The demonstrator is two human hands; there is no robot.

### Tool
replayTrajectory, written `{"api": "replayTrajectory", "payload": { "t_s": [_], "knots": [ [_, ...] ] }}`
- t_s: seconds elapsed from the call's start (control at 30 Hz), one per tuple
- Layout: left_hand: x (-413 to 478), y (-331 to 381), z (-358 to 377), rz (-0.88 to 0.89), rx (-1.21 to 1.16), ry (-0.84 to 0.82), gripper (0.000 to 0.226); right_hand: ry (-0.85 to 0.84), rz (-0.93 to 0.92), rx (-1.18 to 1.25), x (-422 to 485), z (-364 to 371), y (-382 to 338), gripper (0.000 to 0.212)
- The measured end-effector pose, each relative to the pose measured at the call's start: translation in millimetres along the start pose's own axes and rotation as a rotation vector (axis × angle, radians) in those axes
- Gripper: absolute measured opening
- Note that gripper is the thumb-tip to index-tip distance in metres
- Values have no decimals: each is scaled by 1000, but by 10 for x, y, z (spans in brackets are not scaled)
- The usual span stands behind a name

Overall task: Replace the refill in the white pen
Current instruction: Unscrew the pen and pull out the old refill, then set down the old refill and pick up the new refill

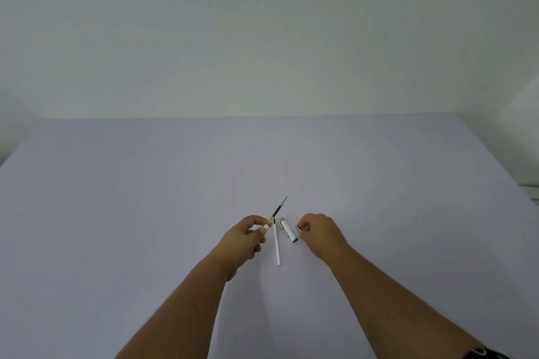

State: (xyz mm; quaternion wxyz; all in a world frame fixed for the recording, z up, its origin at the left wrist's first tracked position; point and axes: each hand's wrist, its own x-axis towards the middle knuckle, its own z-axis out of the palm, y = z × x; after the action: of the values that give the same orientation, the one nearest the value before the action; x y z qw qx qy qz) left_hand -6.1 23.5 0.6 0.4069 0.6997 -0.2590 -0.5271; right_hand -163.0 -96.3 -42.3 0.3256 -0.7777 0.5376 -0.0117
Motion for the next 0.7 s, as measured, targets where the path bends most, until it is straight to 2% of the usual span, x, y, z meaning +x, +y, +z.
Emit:
{"api": "replayTrajectory", "payload": {
  "t_s": [0.2, 0.63, 0.7],
  "knots": [
    [20, -32, -7, -6, 10, -3, 17, 43, -51, -65, 54, 90, 23, 24],
    [36, -48, -20, -11, 25, -12, 18, 50, -49, -1, 49, 93, 37, 26],
    [38, -45, -17, -11, 27, -14, 18, 94, -45, 42, 31, 68, 13, 26]
  ]
}}
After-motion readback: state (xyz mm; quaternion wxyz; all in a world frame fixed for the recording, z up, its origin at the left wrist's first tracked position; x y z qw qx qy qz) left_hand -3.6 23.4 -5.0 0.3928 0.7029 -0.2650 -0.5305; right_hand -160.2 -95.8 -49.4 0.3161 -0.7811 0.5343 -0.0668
